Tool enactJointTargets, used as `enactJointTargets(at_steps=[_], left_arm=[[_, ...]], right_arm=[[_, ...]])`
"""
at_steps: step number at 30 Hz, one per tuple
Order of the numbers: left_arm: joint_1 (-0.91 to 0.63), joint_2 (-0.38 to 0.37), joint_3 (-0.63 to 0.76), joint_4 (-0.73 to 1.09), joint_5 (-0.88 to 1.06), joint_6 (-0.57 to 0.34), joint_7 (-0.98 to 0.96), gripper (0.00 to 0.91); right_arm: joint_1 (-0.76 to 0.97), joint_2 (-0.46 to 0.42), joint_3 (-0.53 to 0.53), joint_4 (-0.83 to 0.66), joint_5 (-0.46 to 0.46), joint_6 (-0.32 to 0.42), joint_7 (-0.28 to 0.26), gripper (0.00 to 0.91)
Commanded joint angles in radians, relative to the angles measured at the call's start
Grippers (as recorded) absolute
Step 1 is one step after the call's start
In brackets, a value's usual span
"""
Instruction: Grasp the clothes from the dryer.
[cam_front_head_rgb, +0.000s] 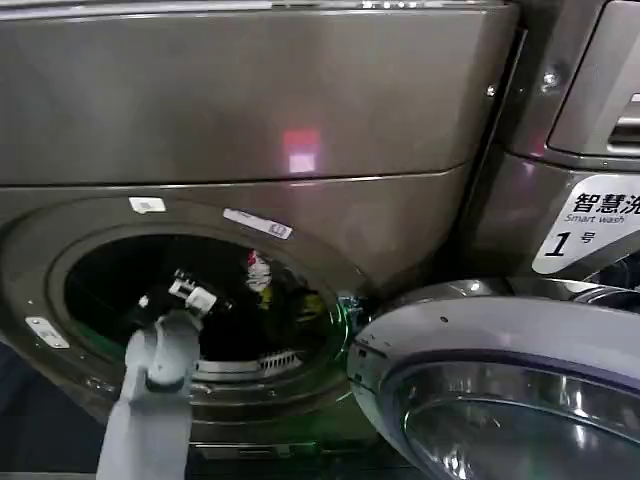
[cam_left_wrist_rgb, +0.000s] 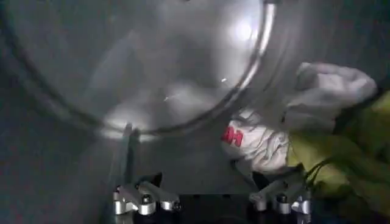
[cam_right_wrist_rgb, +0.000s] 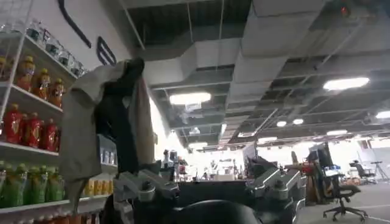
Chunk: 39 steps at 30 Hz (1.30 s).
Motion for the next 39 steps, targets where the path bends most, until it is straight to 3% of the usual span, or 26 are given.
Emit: enactJointTargets(at_steps=[1,20,39], left_arm=[[-0.084,0.017,0.012,0.096,0.201,-0.265,0.225,0.907],[-0.131,0.037,0.058,0.283,0.169,-0.263,0.225,0.907],[-0.196,0.022,0.092,0.494,0.09,-0.198,0.223,0.907]], right_arm=[[0.006,-0.001,-0.006,0.003,-0.001,0.0,0.0,0.907],[0.032,0.0,-0.036,0.006,-0.034,0.002,0.004,0.907],[0.048,0.006,-0.058,0.025,-0.05,0.0,0.007,0.907]])
